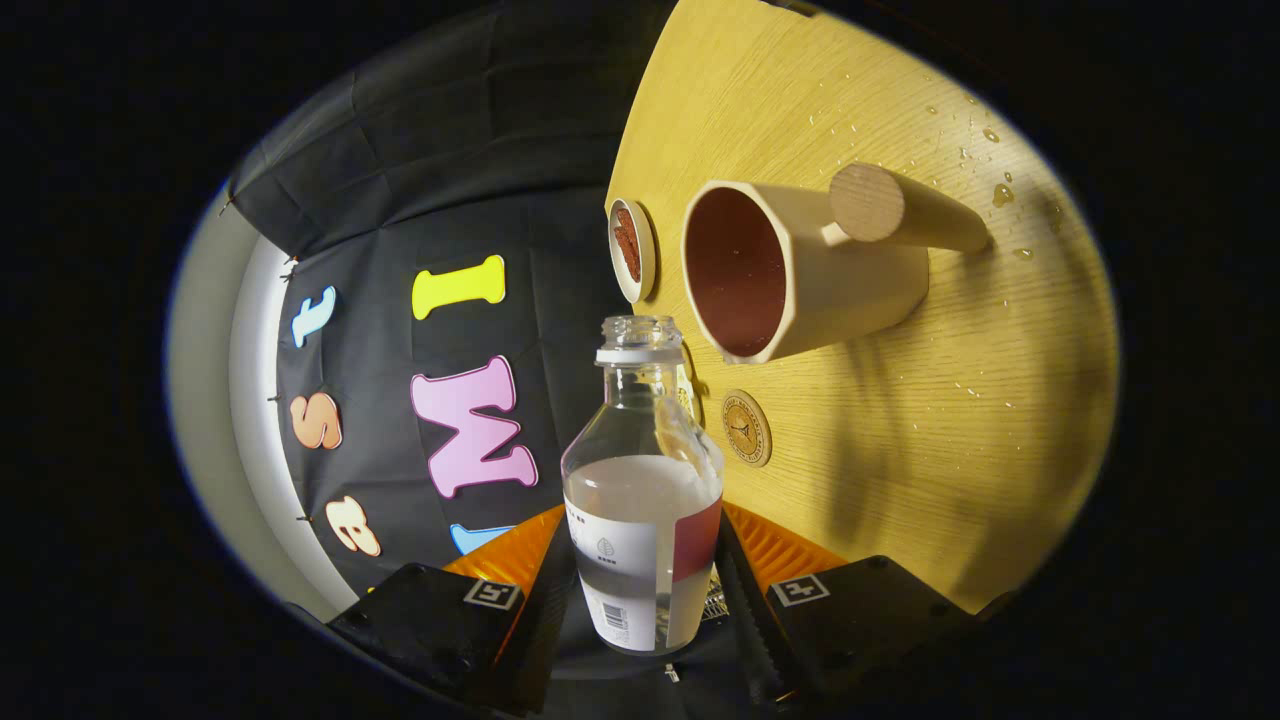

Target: Take the bottle from table, then pour the juice into the cup, finally place the bottle on the coaster

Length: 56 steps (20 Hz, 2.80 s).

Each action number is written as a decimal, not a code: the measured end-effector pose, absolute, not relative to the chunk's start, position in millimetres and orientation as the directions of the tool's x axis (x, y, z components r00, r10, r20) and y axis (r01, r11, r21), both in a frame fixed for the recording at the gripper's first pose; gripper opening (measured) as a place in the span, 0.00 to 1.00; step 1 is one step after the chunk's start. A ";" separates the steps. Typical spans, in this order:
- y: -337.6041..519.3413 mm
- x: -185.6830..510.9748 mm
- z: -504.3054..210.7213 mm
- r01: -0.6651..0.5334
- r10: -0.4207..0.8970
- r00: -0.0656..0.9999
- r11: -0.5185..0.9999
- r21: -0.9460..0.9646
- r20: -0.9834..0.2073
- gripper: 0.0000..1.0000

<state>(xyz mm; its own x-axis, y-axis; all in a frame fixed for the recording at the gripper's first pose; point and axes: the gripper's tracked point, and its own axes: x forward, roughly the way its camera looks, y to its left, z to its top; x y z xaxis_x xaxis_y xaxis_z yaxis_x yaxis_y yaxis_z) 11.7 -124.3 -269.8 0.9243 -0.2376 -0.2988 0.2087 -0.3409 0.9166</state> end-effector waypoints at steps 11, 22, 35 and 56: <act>-125.4 18.9 -272.7 0.181 -0.255 0.922 -0.384 0.905 -0.293 0.76; -127.4 27.6 -264.9 0.121 -0.283 0.922 -0.437 0.891 -0.264 0.75; -138.5 19.5 -254.1 0.035 -0.332 0.916 -0.493 0.870 -0.224 0.75; -148.6 19.1 -256.8 -0.056 -0.355 0.898 -0.677 0.734 -0.259 0.75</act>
<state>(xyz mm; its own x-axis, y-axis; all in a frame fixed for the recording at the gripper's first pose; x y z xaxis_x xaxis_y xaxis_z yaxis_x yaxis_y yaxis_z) 19.1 -148.6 -256.8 0.8981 -0.3555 -0.2589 -0.0565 -0.6771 0.7337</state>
